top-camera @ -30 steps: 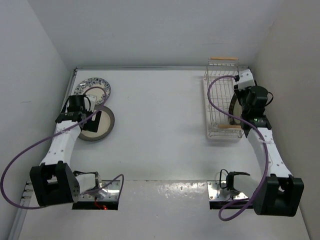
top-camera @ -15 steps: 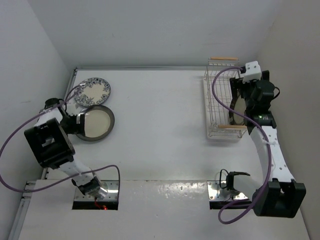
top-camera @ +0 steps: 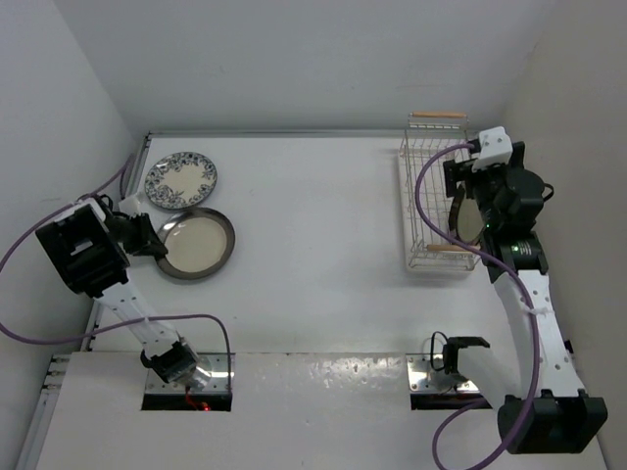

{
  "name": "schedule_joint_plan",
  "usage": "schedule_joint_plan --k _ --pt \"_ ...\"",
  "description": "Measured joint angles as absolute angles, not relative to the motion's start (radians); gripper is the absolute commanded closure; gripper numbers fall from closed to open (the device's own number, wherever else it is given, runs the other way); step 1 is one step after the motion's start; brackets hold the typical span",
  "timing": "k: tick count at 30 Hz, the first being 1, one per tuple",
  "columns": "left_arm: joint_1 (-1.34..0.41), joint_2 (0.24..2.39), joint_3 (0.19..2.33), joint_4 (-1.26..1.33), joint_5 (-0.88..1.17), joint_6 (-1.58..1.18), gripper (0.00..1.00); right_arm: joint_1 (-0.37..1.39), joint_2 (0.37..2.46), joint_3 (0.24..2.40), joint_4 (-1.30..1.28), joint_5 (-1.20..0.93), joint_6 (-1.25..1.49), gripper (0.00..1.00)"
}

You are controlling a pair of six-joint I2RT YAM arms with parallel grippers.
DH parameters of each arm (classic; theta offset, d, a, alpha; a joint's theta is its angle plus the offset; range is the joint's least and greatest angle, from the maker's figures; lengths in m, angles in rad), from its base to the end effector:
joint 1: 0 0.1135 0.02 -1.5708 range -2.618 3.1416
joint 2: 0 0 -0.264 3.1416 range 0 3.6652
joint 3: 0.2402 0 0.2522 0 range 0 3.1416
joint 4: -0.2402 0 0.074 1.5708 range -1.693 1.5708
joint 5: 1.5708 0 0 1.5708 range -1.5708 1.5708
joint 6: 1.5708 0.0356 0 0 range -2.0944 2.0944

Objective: Load the plates into the dish rack

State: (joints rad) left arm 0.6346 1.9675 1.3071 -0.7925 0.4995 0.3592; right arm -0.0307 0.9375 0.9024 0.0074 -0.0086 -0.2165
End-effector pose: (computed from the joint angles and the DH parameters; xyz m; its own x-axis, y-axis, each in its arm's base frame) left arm 0.3038 0.2024 0.1496 -0.9157 -0.2909 -0.2773 -0.1636 0.9000 -0.4040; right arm 0.2201 -0.0065 0.3746 -0.0318 -0.2139 -0.9763 0.0156 0.9766 -0.2145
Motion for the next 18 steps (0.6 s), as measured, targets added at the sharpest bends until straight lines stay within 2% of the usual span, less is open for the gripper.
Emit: schedule_joint_plan --k 1,5,10,14,18 --pt "0.638 1.983 1.319 -0.802 0.551 0.351 1.0 -0.025 0.93 0.901 0.001 -0.01 -0.215 0.06" --pt "0.632 2.003 1.314 -0.926 0.698 0.353 1.0 0.012 0.911 0.9 -0.039 -0.031 -0.194 0.06" --pt "0.577 1.948 1.298 -0.972 0.722 0.428 1.0 0.102 0.928 0.9 -0.113 -0.164 -0.111 0.11" --pt "0.439 1.779 1.299 -0.975 0.706 0.488 1.0 0.219 1.016 0.897 -0.103 -0.3 0.007 0.11" --pt "0.24 1.609 1.326 -0.963 0.668 0.556 1.0 0.336 1.177 0.871 0.028 -0.434 0.194 0.13"
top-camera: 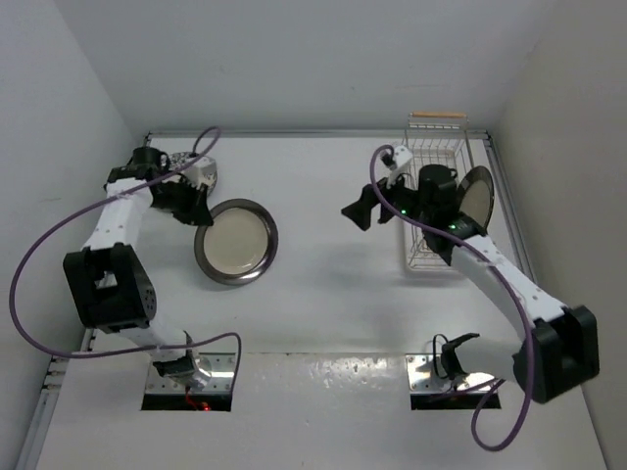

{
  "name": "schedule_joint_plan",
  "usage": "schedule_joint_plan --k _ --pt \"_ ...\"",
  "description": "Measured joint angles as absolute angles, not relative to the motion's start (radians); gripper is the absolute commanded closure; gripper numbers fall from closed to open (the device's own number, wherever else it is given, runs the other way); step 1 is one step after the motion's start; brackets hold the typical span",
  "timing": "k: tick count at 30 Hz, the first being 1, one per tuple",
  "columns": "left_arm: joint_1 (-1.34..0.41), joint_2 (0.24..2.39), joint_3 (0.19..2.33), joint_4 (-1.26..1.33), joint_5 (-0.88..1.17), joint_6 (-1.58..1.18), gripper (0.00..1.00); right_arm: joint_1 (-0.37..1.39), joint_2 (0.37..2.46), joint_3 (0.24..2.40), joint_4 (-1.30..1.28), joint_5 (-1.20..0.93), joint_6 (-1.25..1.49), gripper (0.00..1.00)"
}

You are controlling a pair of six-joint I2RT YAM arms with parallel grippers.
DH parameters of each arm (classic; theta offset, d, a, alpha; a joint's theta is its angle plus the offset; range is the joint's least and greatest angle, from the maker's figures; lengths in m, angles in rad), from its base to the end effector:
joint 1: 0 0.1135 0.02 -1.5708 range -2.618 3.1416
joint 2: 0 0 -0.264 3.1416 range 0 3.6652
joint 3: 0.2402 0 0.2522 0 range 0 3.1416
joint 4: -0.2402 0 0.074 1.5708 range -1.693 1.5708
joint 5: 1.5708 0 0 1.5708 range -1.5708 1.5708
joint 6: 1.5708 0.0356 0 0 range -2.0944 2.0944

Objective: Load the plates into the dish rack

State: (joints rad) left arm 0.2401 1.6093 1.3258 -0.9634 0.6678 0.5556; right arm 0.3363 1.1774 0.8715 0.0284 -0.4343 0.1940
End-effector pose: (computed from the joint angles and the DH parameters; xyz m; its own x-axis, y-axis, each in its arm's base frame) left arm 0.3108 0.0534 0.2697 -0.7798 0.2355 -0.5800 0.4897 0.8067 -0.3309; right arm 0.2525 0.1041 0.3117 -0.3851 0.0506 -0.9215 -0.6187 0.7267 0.2985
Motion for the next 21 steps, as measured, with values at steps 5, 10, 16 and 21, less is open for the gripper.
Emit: schedule_joint_plan --k 5,10,16,21 --pt "0.067 1.492 1.348 -0.985 0.694 0.592 1.0 0.48 1.429 0.899 0.135 -0.487 0.319 0.14" --pt "-0.01 1.415 1.359 -1.043 0.704 0.602 1.0 0.6 1.589 0.971 0.204 -0.506 0.353 0.18" --pt "-0.034 1.359 1.376 -1.074 0.732 0.602 1.0 0.671 1.682 1.024 0.31 -0.52 0.395 0.44" --pt "-0.028 1.354 1.4 -1.079 0.754 0.614 1.0 0.69 1.724 1.03 0.352 -0.544 0.434 1.0"
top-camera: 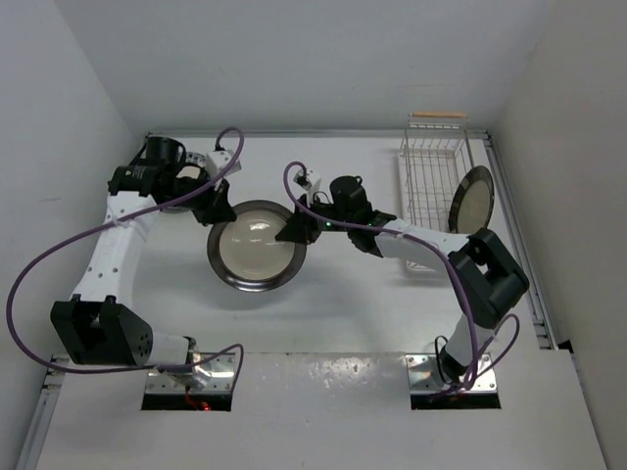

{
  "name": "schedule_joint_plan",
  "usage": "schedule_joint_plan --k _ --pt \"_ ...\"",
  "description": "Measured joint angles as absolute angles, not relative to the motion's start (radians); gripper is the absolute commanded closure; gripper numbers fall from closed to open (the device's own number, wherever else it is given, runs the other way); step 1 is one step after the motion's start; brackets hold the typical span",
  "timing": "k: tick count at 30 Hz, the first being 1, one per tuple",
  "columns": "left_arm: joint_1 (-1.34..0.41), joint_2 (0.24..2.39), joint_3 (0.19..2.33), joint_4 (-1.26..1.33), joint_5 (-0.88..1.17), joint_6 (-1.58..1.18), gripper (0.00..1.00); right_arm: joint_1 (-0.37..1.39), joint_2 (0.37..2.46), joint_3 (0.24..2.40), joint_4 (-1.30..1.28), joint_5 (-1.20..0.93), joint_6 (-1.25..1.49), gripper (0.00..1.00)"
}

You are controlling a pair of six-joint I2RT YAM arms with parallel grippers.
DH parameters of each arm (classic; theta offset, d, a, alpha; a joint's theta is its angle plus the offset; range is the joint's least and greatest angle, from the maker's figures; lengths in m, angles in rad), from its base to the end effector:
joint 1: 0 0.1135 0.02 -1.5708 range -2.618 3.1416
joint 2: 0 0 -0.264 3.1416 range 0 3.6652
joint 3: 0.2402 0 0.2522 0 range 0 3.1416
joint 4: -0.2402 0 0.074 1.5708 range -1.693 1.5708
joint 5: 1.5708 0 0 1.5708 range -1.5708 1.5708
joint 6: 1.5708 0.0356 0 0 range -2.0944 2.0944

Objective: Load the plates into the dish rack

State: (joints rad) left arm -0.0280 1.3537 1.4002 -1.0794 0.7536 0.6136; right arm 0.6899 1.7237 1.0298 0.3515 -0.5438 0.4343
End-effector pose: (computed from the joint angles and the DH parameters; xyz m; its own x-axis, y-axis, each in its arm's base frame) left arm 0.2555 -0.0315 0.3568 -0.4883 0.4337 -0.7572 0.7975 0.5741 -0.1854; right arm 0.2855 0.2594 0.2288 -0.6223 -0.0466 -0.7814 -0.7261 0.4073 0.5539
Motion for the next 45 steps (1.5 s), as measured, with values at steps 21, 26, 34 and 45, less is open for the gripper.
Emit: schedule_joint_plan --k 21,26,34,45 --pt "0.195 1.346 1.381 -0.83 0.328 0.24 0.18 0.418 1.228 1.1 -0.056 0.157 0.169 1.0" --pt "0.216 1.346 1.327 -0.828 0.306 0.226 0.18 0.325 1.14 1.13 -0.07 0.395 -0.009 1.0" --pt "0.224 1.346 1.308 -0.82 0.306 0.222 0.18 0.243 1.128 1.034 -0.112 0.61 -0.128 1.0" --pt "0.224 1.348 1.295 -0.813 0.307 0.215 0.18 0.124 1.13 0.89 -0.198 0.595 -0.031 1.0"
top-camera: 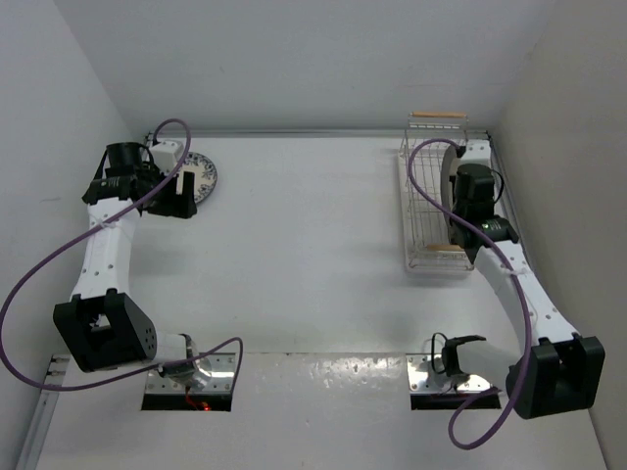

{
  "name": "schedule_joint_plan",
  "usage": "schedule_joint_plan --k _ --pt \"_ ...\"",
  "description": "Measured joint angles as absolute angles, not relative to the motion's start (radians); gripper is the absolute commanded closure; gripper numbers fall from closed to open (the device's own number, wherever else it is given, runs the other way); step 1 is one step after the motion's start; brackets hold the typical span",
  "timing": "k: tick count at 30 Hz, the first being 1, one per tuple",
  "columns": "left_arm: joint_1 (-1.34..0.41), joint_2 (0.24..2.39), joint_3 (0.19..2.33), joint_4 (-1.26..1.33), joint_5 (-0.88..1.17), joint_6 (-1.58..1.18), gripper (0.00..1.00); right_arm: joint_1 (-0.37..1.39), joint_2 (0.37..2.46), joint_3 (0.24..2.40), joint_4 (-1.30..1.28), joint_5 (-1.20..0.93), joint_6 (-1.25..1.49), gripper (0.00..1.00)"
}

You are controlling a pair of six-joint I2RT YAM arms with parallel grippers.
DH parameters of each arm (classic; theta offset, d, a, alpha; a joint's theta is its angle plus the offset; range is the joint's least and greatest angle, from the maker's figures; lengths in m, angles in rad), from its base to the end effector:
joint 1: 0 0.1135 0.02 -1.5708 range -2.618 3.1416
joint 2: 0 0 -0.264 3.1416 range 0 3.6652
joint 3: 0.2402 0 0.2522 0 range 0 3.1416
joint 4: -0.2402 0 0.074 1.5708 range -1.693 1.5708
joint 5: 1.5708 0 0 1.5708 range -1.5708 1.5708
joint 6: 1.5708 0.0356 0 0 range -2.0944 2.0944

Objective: Load the plates into the dish rack

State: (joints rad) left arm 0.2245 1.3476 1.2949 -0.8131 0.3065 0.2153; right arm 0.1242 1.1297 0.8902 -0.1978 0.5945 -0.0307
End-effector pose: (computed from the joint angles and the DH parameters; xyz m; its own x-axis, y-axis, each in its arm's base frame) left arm 0.2747 0.0517 0.3358 -0.7300 0.0422 -0.6822 0.1375 0.9868 -0.0860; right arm 0.2538 0.0116 0.3086 -0.4323 -0.0796 -0.8982 0.3878 0.8829 -0.2649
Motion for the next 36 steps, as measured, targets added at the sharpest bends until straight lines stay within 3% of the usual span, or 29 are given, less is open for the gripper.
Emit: schedule_joint_plan --k 16,36 --pt "0.224 1.348 1.285 -0.813 0.306 0.215 0.18 0.042 1.172 0.866 -0.24 0.443 0.155 1.0" --pt "0.224 1.361 1.285 -0.812 0.298 0.215 0.18 0.043 1.16 0.85 -0.204 0.41 0.057 1.0"
